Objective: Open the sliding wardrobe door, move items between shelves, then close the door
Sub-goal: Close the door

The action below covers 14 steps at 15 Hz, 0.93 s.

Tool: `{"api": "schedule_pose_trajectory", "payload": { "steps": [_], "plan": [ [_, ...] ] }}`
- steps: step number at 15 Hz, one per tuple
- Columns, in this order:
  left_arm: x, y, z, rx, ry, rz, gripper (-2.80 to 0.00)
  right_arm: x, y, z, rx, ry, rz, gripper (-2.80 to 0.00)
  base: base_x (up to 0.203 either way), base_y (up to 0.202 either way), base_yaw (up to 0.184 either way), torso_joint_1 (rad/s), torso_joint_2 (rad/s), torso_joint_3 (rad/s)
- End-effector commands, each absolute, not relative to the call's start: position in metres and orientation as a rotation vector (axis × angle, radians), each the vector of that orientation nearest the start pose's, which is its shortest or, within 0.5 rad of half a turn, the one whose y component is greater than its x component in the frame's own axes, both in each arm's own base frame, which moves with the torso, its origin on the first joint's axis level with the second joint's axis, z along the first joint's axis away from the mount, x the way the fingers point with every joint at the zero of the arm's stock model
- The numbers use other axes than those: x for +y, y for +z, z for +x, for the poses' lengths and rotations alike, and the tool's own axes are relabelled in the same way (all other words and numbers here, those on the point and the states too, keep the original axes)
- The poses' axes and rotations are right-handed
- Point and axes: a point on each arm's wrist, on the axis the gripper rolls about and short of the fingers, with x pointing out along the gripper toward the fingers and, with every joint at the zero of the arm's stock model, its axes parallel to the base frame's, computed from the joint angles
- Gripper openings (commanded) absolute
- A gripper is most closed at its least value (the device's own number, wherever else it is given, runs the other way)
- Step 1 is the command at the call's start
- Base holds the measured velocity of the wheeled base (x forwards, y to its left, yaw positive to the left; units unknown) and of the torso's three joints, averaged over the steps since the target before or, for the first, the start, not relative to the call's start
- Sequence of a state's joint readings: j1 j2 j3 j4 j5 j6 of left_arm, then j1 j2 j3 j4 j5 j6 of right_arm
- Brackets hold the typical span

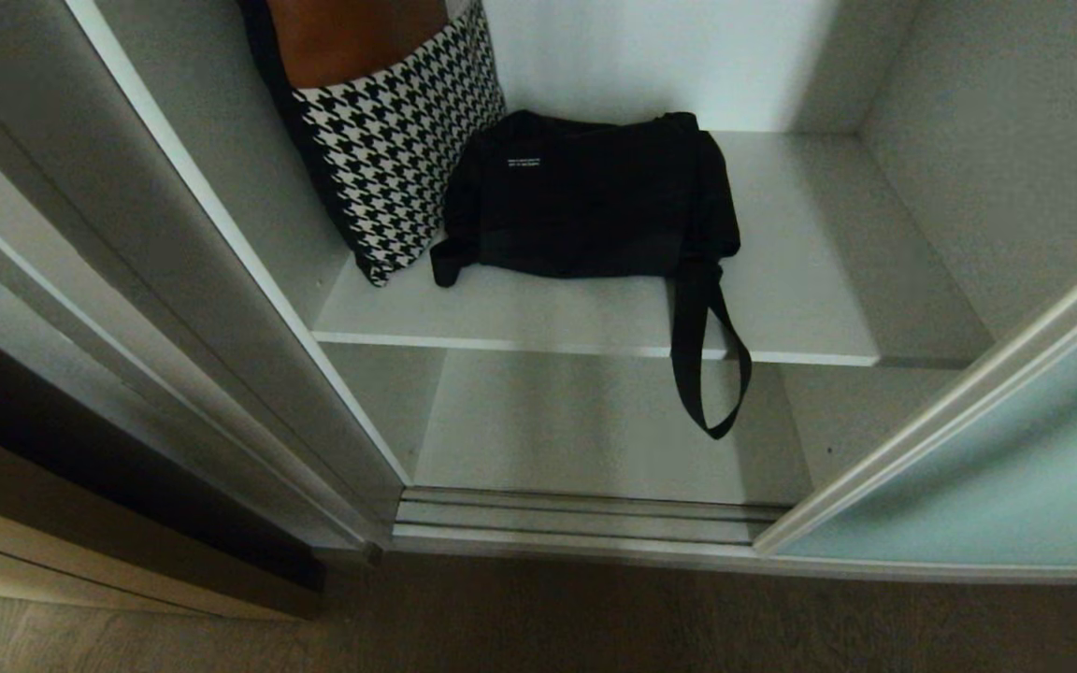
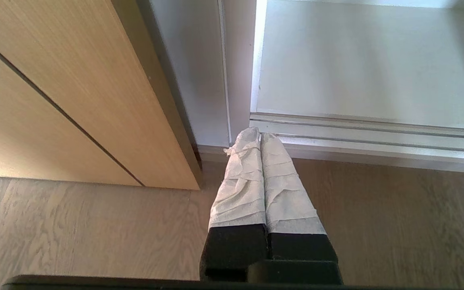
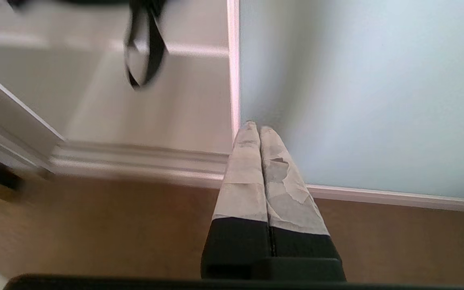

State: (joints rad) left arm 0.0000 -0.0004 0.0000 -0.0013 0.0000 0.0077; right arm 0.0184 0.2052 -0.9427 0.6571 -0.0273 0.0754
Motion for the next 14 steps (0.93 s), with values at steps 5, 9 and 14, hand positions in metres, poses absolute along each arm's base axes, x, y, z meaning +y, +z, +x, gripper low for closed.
{"api": "schedule_pose_trajectory", "payload": {
  "steps": [5,9,14],
  "plan": [
    [0.0,0.076,-0.023,0.0,0.0,0.008,-2.8,-0.011,0.328,-0.091,-0.04,0.101,0.427,-2.8,0.0,0.0,0.0,0.0,0.0,0.0],
    [0.0,0.076,-0.023,0.0,0.0,0.008,-2.8,-0.023,0.35,-0.082,0.026,0.258,0.647,-2.8,0.0,0.0,0.0,0.0,0.0,0.0],
    [0.0,0.076,-0.023,0.001,0.0,0.008,-2.8,-0.022,0.365,-0.06,0.114,0.319,0.743,-2.8,0.0,0.0,0.0,0.0,0.0,0.0]
  ]
}}
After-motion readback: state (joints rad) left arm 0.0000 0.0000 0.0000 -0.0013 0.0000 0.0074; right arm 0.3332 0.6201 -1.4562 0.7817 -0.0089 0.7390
